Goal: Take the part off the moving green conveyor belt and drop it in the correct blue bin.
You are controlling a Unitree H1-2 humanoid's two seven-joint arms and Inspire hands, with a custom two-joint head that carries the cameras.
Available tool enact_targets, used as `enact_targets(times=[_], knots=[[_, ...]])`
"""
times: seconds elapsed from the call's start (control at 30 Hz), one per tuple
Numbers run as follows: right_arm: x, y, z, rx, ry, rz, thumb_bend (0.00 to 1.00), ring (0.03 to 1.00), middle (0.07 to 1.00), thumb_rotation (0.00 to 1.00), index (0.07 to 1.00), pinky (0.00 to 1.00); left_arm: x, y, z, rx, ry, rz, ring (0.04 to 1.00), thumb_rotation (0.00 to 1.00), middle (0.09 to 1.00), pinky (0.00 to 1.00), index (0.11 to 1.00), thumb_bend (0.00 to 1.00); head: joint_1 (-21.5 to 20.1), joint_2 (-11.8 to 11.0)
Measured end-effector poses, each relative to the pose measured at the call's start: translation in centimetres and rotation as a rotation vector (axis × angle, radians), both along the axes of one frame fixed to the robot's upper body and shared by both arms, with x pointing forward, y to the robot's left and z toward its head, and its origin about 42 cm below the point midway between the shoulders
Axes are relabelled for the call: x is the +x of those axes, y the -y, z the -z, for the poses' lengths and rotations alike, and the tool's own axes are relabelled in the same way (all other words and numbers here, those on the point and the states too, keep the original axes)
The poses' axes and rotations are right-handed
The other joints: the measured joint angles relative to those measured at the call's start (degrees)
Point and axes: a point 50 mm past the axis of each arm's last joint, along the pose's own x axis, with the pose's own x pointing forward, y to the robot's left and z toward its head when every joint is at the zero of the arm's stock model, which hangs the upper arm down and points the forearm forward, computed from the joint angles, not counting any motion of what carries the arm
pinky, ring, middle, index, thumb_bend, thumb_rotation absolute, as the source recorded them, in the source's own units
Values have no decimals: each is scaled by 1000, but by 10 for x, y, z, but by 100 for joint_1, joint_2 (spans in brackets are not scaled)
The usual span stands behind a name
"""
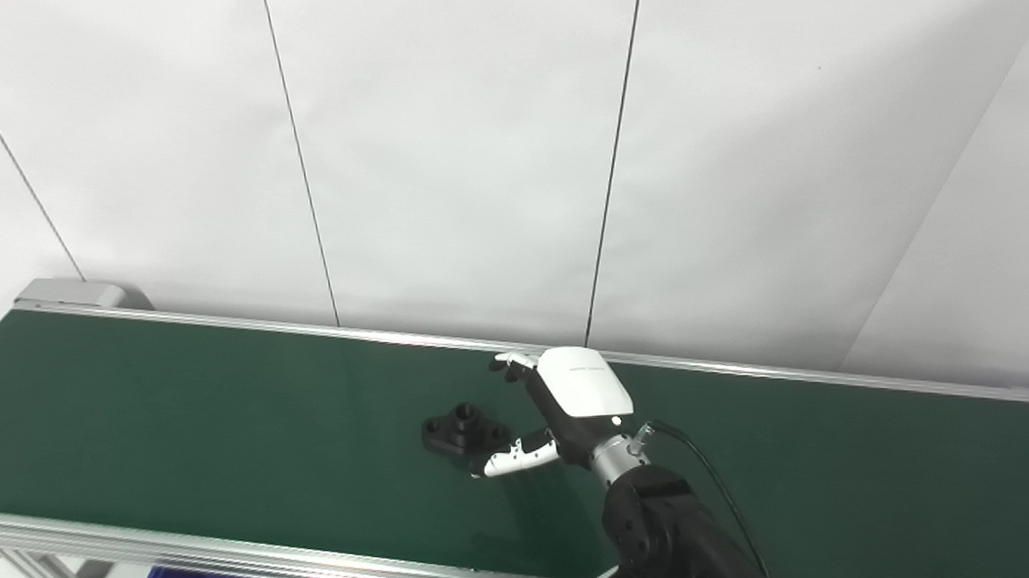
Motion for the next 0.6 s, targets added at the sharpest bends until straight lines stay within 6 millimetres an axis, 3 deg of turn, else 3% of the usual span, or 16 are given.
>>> enact_targets(times=[0.6], knots=[[-1, 3, 13, -42, -31, -7, 873, 667, 763, 506, 810, 521, 1, 0, -6, 2, 16, -16, 908, 624, 947, 800, 956, 768, 88, -17]])
